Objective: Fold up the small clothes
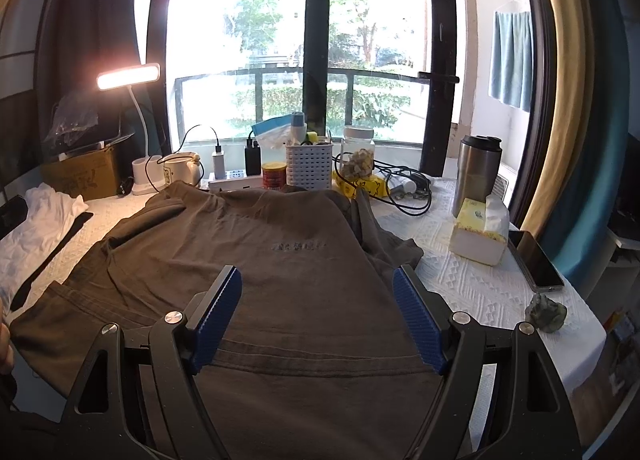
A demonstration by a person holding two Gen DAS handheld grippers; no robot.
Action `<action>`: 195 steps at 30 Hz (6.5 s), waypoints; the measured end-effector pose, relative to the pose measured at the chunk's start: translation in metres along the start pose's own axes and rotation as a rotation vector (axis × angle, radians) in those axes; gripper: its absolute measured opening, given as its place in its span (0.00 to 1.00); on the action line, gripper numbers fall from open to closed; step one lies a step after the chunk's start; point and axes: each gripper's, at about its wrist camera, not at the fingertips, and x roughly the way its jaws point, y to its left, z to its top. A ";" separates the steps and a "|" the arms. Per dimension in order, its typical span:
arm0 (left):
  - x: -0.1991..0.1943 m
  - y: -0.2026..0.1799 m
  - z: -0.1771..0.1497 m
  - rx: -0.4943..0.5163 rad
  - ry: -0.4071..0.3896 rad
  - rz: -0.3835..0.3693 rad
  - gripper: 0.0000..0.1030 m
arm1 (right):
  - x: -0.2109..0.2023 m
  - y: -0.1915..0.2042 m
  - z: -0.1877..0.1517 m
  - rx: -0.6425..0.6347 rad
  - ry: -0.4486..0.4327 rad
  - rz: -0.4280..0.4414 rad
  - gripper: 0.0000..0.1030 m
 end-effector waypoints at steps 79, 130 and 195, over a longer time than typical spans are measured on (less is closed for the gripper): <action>0.211 0.010 0.013 -0.049 0.410 0.052 1.00 | 0.216 -0.118 0.051 0.101 0.294 -0.087 0.79; 0.218 0.055 0.006 -0.134 0.477 0.157 1.00 | 0.203 -0.060 0.088 -0.048 0.258 0.047 0.05; 0.255 0.067 -0.006 -0.075 0.556 0.199 1.00 | 0.303 -0.095 0.091 0.009 0.378 0.079 0.06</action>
